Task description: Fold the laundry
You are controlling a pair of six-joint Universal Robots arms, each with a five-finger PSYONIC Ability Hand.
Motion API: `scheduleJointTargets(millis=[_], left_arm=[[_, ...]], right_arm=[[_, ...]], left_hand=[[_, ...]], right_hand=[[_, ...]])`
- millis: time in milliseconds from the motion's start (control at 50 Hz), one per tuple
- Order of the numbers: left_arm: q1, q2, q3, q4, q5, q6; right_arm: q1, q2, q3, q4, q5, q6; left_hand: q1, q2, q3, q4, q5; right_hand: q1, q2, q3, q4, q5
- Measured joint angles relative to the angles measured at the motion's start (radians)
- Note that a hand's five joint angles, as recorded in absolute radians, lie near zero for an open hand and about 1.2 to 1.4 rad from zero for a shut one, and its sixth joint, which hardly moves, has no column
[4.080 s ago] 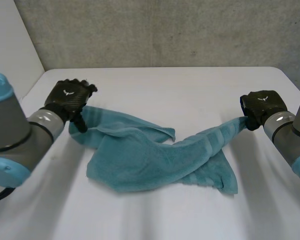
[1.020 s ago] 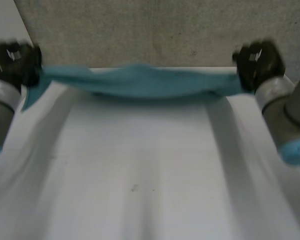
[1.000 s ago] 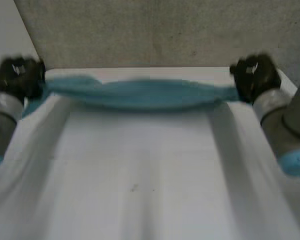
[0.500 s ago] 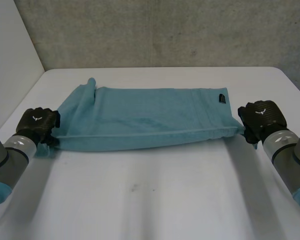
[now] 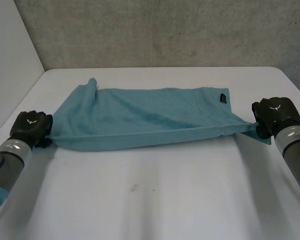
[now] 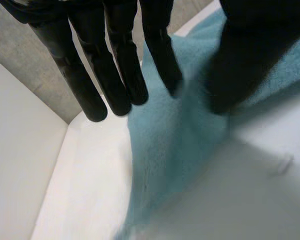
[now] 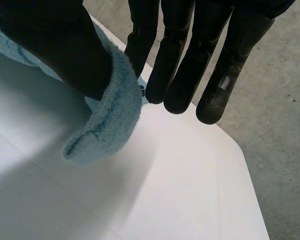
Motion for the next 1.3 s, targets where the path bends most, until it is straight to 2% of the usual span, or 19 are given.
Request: scheduleJointTargets(millis=[60,180,260,320,460,560,640,800,860,900,960,1000,1040,1080,1120,1180,1200,1240,1300], left_arm=[[0.011,0.026,-0.022,-0.006,0.001,0.043],[0.022,0.115,-0.062,-0.034,0.003,0.090],[0.031,0.260,-0.074,-0.097,0.003,0.092],[0.045,0.382,-0.073,-0.160,0.003,0.090],[0.090,0.662,-0.027,-0.382,0.029,0.092],[0.106,0.707,-0.011,-0.476,0.069,0.097],[0.110,0.636,-0.017,-0.501,0.097,0.101],[0.063,0.322,0.050,-0.491,0.090,0.150],[0.017,0.171,0.150,-0.487,0.046,0.200],[-0.036,0.044,0.305,-0.484,-0.033,0.242],[-0.047,0.020,0.343,-0.484,-0.052,0.248],[-0.094,-0.063,0.568,-0.451,-0.130,0.251],[-0.113,-0.079,0.680,-0.405,-0.156,0.233],[-0.120,-0.077,0.720,-0.373,-0.163,0.220],[-0.137,-0.042,0.806,-0.236,-0.176,0.161],[-0.146,0.028,0.836,-0.045,-0.184,0.075],[-0.146,0.028,0.836,-0.045,-0.184,0.075],[-0.147,0.080,0.817,0.063,-0.188,0.015],[-0.146,0.108,0.779,0.101,-0.188,-0.021]], right_arm=[[0.001,0.000,-0.001,0.003,0.000,-0.002],[0.002,-0.008,-0.010,0.022,0.002,-0.015],[-0.001,-0.059,-0.036,0.089,0.002,-0.039],[-0.003,-0.120,-0.061,0.167,-0.002,-0.060],[-0.017,-0.320,-0.228,0.591,-0.041,-0.191],[-0.022,-0.352,-0.278,0.746,-0.062,-0.290],[-0.019,-0.306,-0.277,0.793,-0.065,-0.374],[-0.009,-0.045,-0.325,0.774,-0.029,-0.416],[0.002,0.067,-0.406,0.751,0.013,-0.414],[0.031,0.162,-0.540,0.715,0.065,-0.407],[0.043,0.195,-0.599,0.700,0.084,-0.403],[0.087,0.299,-0.819,0.634,0.150,-0.387],[0.115,0.368,-0.970,0.588,0.195,-0.375],[0.122,0.386,-1.025,0.560,0.208,-0.365],[0.133,0.390,-1.166,0.436,0.229,-0.312],[0.130,0.332,-1.225,0.276,0.230,-0.246],[0.130,0.332,-1.225,0.276,0.230,-0.246],[0.126,0.267,-1.194,0.191,0.223,-0.215],[0.119,0.170,-1.072,0.122,0.208,-0.195]], left_hand=[[0.071,0.162,0.150,0.160,0.125],[0.071,0.174,0.163,0.172,0.126],[0.071,0.175,0.163,0.174,0.125],[0.071,0.176,0.164,0.175,0.126],[0.071,0.177,0.165,0.175,0.126],[0.071,0.177,0.165,0.175,0.125],[0.071,0.177,0.165,0.175,0.125],[0.071,0.178,0.166,0.175,0.125],[0.071,0.178,0.166,0.175,0.126],[0.071,0.178,0.166,0.175,0.126],[0.071,0.178,0.166,0.175,0.126],[0.071,0.178,0.166,0.176,0.126],[0.071,0.178,0.167,0.176,0.126],[0.071,0.178,0.167,0.176,0.126],[0.071,0.178,0.167,0.176,0.126],[0.071,0.178,0.167,0.176,0.126],[0.071,0.178,0.167,0.176,0.126],[0.071,0.178,0.167,0.176,0.126],[0.071,0.178,0.167,0.176,0.126]], right_hand=[[0.000,0.000,0.000,0.000,0.000],[0.000,0.000,0.000,0.000,0.000],[0.000,0.000,0.000,0.000,0.000],[0.000,0.000,0.000,0.000,0.000],[0.000,0.000,0.000,0.000,0.000],[0.000,0.000,0.000,0.000,0.000],[0.000,0.000,0.000,0.000,0.000],[0.000,0.000,0.000,0.000,0.000],[0.000,0.000,0.000,0.000,0.000],[0.000,0.000,0.000,0.000,0.000],[0.000,0.000,0.000,0.000,0.000],[0.000,0.000,0.000,0.000,0.000],[0.000,0.000,0.000,0.000,0.000],[0.000,0.000,0.000,0.000,0.000],[0.000,0.001,0.000,0.000,0.000],[0.000,0.001,0.000,0.000,0.001],[0.000,0.001,0.000,0.000,0.001],[0.000,0.001,0.000,0.000,0.001],[0.000,0.001,0.000,0.000,0.004]])
